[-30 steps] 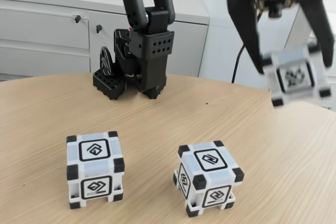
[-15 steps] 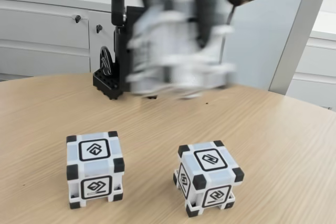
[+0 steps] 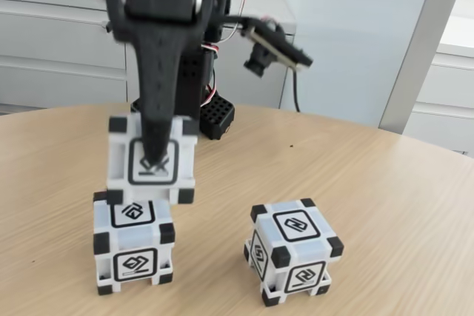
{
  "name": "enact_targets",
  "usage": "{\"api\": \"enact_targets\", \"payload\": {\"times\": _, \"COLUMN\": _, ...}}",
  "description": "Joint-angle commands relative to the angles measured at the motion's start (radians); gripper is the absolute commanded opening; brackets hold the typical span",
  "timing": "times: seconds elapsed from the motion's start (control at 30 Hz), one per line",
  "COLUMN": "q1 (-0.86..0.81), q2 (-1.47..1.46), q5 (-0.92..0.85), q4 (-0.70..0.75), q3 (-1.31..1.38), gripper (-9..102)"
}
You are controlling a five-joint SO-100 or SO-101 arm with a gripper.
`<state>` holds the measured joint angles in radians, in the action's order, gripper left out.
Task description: Stack cubes from left to right.
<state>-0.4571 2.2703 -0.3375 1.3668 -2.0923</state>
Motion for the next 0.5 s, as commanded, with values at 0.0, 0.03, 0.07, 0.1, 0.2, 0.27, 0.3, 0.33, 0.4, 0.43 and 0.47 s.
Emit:
{"api": "enact_targets", "payload": {"times": 0.0, "q1": -0.008, "q2": 0.012, "q5": 0.005, "q4": -0.021, "q3": -0.025, "gripper": 0}}
{"api": "enact_targets", "payload": {"times": 0.03, "q1": -0.008, "q2": 0.012, "q5": 0.003, "q4": -0.023, "q3": -0.037, "gripper": 0}}
{"api": "enact_targets", "payload": {"times": 0.07, "q1": -0.008, "q2": 0.012, "q5": 0.002, "q4": -0.025, "q3": -0.048, "gripper": 0}}
{"api": "enact_targets", "payload": {"times": 0.1, "q1": -0.008, "q2": 0.012, "q5": 0.002, "q4": -0.025, "q3": -0.057, "gripper": 0}}
{"api": "enact_targets", "payload": {"times": 0.2, "q1": -0.009, "q2": 0.012, "q5": 0.006, "q4": -0.020, "q3": -0.069, "gripper": 0}}
{"api": "enact_targets", "payload": {"times": 0.27, "q1": -0.009, "q2": 0.014, "q5": 0.017, "q4": -0.017, "q3": -0.069, "gripper": 0}}
{"api": "enact_targets", "payload": {"times": 0.3, "q1": -0.009, "q2": 0.014, "q5": 0.021, "q4": -0.015, "q3": -0.069, "gripper": 0}}
{"api": "enact_targets", "payload": {"times": 0.33, "q1": -0.009, "q2": 0.017, "q5": 0.029, "q4": -0.014, "q3": -0.069, "gripper": 0}}
{"api": "enact_targets", "payload": {"times": 0.4, "q1": -0.011, "q2": 0.026, "q5": 0.038, "q4": -0.014, "q3": -0.057, "gripper": 0}}
{"api": "enact_targets", "payload": {"times": 0.43, "q1": -0.011, "q2": 0.031, "q5": 0.043, "q4": -0.012, "q3": -0.055, "gripper": 0}}
{"api": "enact_targets", "payload": {"times": 0.47, "q1": -0.011, "q2": 0.031, "q5": 0.046, "q4": -0.012, "q3": -0.055, "gripper": 0}}
